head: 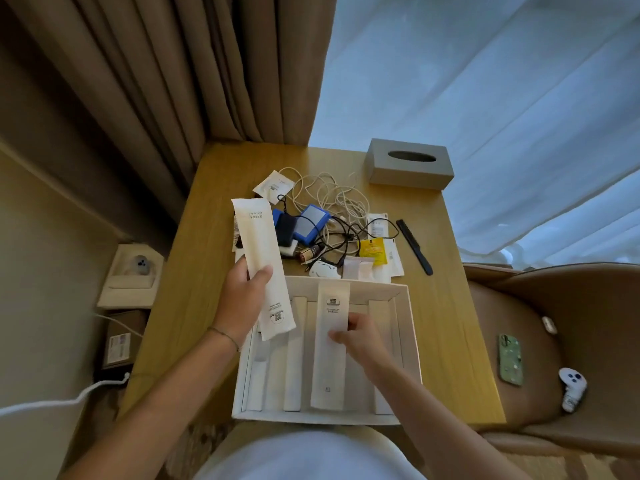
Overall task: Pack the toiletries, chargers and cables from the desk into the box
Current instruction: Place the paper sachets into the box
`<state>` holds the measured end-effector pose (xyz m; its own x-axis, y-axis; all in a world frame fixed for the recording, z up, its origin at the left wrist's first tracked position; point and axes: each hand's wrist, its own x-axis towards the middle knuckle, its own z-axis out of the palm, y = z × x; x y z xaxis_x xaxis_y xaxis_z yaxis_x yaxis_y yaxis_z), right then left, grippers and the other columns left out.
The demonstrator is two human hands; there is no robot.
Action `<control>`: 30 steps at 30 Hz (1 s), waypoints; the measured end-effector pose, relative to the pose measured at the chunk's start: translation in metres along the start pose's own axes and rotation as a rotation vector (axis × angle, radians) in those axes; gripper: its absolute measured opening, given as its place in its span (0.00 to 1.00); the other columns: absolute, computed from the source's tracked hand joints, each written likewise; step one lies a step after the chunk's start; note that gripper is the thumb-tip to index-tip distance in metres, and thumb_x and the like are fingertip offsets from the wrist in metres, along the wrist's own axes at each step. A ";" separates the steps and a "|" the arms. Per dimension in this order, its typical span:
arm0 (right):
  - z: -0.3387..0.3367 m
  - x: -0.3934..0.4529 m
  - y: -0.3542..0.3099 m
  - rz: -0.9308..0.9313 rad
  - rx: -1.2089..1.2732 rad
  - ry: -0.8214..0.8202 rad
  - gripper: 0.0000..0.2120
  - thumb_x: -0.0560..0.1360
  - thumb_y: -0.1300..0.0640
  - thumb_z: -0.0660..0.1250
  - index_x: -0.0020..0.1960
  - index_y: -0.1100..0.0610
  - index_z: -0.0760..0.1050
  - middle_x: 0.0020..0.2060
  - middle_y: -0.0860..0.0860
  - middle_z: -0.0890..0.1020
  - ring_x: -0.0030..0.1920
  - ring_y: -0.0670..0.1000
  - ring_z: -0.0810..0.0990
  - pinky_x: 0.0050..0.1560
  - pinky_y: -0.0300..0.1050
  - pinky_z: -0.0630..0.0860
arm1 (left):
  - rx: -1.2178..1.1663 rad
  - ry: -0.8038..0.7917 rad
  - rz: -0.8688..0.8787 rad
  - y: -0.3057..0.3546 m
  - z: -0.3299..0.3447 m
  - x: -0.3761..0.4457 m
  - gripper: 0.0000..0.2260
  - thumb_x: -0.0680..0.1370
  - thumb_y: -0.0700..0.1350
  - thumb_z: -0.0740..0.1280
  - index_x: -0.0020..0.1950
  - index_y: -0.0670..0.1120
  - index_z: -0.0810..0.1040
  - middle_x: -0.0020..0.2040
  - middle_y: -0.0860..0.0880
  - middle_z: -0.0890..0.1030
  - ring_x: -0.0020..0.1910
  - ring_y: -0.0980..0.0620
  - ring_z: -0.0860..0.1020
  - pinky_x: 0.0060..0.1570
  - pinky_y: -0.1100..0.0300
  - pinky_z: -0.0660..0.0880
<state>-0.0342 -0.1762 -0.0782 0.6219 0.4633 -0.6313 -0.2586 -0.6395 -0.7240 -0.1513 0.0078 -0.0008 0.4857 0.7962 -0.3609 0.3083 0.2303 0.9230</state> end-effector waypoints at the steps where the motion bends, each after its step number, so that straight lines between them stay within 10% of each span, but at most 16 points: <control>1: 0.003 0.003 0.005 0.033 -0.007 -0.006 0.14 0.75 0.62 0.74 0.60 0.55 0.81 0.56 0.49 0.84 0.57 0.52 0.82 0.61 0.56 0.80 | 0.003 -0.005 -0.010 -0.002 -0.003 -0.003 0.12 0.82 0.43 0.63 0.66 0.47 0.75 0.57 0.50 0.80 0.54 0.52 0.78 0.44 0.61 0.74; 12: 0.029 0.033 0.027 0.088 -0.202 -0.011 0.12 0.73 0.61 0.76 0.56 0.57 0.84 0.53 0.52 0.86 0.57 0.55 0.84 0.58 0.48 0.81 | 0.076 -0.092 -0.067 -0.016 -0.017 -0.032 0.04 0.82 0.46 0.64 0.56 0.52 0.75 0.52 0.54 0.81 0.52 0.55 0.79 0.41 0.61 0.75; 22: 0.021 0.031 0.014 -0.105 -0.921 0.077 0.18 0.75 0.39 0.70 0.52 0.53 0.80 0.48 0.51 0.84 0.46 0.54 0.82 0.42 0.46 0.76 | 0.101 -0.291 -0.217 -0.025 0.009 -0.047 0.10 0.82 0.42 0.63 0.63 0.49 0.76 0.58 0.49 0.81 0.58 0.47 0.79 0.54 0.49 0.79; 30: -0.032 -0.006 -0.026 -0.235 -0.633 0.272 0.12 0.75 0.56 0.66 0.36 0.60 0.79 0.31 0.55 0.82 0.35 0.57 0.81 0.33 0.49 0.77 | 0.230 -0.482 -0.320 -0.063 0.054 -0.051 0.10 0.81 0.41 0.65 0.62 0.47 0.78 0.52 0.52 0.84 0.50 0.55 0.82 0.42 0.61 0.80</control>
<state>-0.0077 -0.1818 -0.0462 0.7917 0.5156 -0.3277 0.3302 -0.8124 -0.4807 -0.1517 -0.0772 -0.0480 0.6380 0.3530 -0.6844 0.6423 0.2464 0.7258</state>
